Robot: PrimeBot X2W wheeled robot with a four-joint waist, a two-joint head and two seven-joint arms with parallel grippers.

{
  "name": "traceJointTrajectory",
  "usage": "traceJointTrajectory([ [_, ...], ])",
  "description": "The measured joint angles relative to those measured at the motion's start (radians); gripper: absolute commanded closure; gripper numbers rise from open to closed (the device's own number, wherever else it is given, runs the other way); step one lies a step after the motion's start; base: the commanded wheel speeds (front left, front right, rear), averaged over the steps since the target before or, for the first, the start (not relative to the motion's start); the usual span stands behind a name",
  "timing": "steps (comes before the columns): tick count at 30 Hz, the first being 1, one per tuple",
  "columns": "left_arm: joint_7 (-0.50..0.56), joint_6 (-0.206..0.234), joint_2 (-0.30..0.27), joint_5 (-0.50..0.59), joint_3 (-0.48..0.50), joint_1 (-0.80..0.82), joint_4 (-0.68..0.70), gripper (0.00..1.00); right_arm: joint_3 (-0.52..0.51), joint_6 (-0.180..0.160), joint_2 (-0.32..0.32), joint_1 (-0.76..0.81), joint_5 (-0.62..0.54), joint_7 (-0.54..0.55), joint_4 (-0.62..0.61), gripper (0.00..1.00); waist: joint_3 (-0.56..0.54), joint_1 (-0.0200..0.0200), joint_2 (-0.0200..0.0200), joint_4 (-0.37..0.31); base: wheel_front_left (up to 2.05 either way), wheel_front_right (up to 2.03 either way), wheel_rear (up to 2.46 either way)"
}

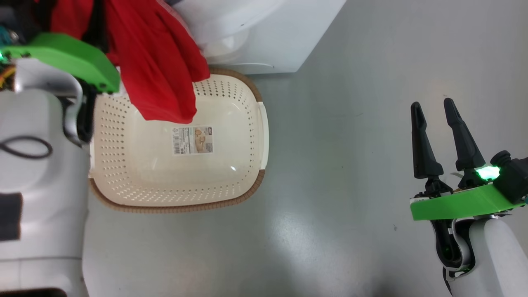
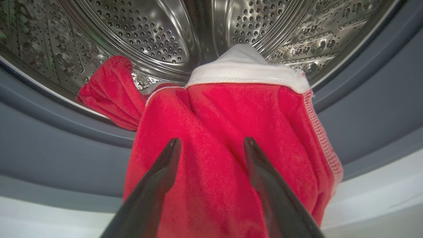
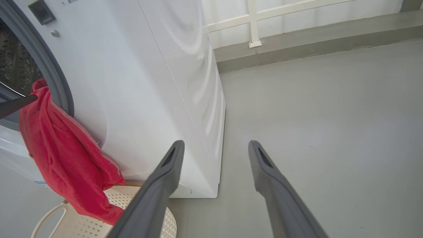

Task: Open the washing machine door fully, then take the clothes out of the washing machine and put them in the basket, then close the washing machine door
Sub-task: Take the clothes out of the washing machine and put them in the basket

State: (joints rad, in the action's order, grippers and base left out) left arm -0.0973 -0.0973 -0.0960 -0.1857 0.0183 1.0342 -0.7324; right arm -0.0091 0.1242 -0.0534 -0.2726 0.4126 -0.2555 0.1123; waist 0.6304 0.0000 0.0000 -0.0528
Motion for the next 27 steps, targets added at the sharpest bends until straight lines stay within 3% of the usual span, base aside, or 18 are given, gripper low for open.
traceJointTrajectory([
  [9,-0.003,0.000,-0.019,0.001,-0.016,0.181,-0.223,0.00,0.002,0.000,0.001,-0.024,0.004,0.000,-0.005,0.00,0.036,0.0000,0.0000,-0.021,0.00,0.00,0.00],
  [17,-0.027,0.000,-0.023,0.010,-0.049,0.244,-0.356,0.00,0.010,0.000,0.001,-0.027,0.026,0.000,-0.005,0.00,0.046,0.0000,0.0000,-0.040,0.00,0.00,0.00],
  [19,-0.035,0.000,-0.026,0.010,-0.051,0.253,-0.386,0.19,0.010,0.000,0.001,-0.033,0.027,0.000,-0.005,0.00,0.047,0.0000,0.0000,-0.043,0.00,0.00,0.00],
  [21,-0.043,0.000,-0.031,0.010,-0.056,0.264,-0.410,0.55,0.010,0.000,0.001,-0.039,0.027,0.000,-0.007,0.00,0.047,0.0000,0.0000,-0.044,0.00,0.00,0.00],
  [24,-0.064,0.000,-0.037,0.012,-0.064,0.276,-0.440,0.93,0.009,0.000,0.001,-0.039,0.028,0.000,-0.007,0.00,0.046,0.0000,0.0000,-0.044,0.00,0.00,0.00],
  [25,-0.071,0.001,-0.039,0.018,-0.069,0.279,-0.447,1.00,0.009,0.000,0.001,-0.039,0.028,0.000,-0.007,0.00,0.045,0.0000,0.0000,-0.044,0.00,0.00,0.00],
  [27,-0.082,0.001,-0.039,0.019,-0.074,0.284,-0.461,1.00,0.008,0.000,0.001,-0.039,0.028,0.000,-0.007,0.00,0.044,0.0000,0.0000,-0.042,0.00,0.00,0.00],
])
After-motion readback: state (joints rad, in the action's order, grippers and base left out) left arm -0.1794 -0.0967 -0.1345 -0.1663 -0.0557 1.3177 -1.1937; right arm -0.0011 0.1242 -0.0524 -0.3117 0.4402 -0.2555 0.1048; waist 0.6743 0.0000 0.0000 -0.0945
